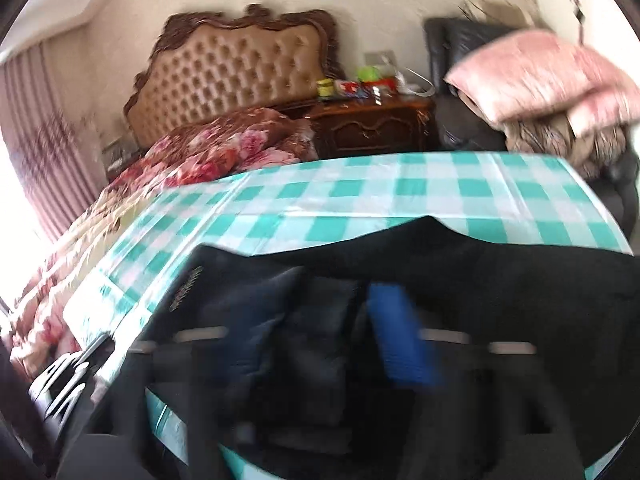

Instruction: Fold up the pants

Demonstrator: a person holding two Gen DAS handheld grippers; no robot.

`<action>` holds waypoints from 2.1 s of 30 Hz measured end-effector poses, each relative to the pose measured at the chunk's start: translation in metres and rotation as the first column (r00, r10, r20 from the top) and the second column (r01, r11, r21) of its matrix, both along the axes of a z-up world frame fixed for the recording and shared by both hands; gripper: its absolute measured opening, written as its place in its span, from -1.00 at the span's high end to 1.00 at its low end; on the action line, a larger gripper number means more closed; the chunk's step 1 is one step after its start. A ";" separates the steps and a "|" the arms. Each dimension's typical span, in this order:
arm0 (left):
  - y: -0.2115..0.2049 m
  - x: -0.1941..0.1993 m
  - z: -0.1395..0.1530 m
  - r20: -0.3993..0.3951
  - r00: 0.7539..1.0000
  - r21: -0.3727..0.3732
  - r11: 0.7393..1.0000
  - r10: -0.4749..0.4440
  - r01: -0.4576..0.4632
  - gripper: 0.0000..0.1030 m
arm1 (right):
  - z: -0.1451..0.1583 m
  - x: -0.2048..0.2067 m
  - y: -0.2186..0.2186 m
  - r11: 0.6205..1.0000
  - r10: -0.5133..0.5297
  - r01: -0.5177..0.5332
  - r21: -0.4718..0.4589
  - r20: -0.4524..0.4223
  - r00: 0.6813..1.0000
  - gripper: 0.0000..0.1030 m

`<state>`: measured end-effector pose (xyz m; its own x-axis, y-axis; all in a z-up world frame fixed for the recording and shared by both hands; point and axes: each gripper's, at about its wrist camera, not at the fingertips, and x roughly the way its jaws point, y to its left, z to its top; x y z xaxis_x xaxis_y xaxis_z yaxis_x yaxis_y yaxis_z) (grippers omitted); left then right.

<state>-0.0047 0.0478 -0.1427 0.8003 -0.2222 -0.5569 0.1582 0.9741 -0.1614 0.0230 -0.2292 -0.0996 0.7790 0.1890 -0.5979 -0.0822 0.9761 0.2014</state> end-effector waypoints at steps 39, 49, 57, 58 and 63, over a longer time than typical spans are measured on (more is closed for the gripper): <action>0.001 0.130 0.007 -0.160 0.977 0.027 0.989 -0.140 0.146 0.25 | -0.069 0.002 0.053 0.989 0.130 -0.140 -0.043 -0.182 0.975 -0.90; -0.099 -0.026 0.006 0.021 0.880 0.324 0.836 -0.474 0.443 0.21 | -0.064 -0.014 -0.076 0.954 -0.067 0.138 0.267 -0.257 0.964 -0.90; -0.140 -0.006 -0.025 -0.052 0.867 0.460 0.759 -0.496 0.461 0.63 | -0.069 -0.012 -0.099 0.891 -0.026 0.160 0.426 -0.302 0.953 -0.90; -0.140 -0.007 -0.023 -0.040 0.877 0.463 0.769 -0.479 0.441 0.67 | -0.070 -0.010 -0.098 0.882 -0.016 0.159 0.443 -0.309 0.951 -0.91; -0.123 -0.017 -0.001 0.029 0.879 0.411 0.807 -0.475 0.423 0.69 | -0.076 0.008 -0.099 0.822 0.062 0.140 0.552 -0.330 0.942 -0.91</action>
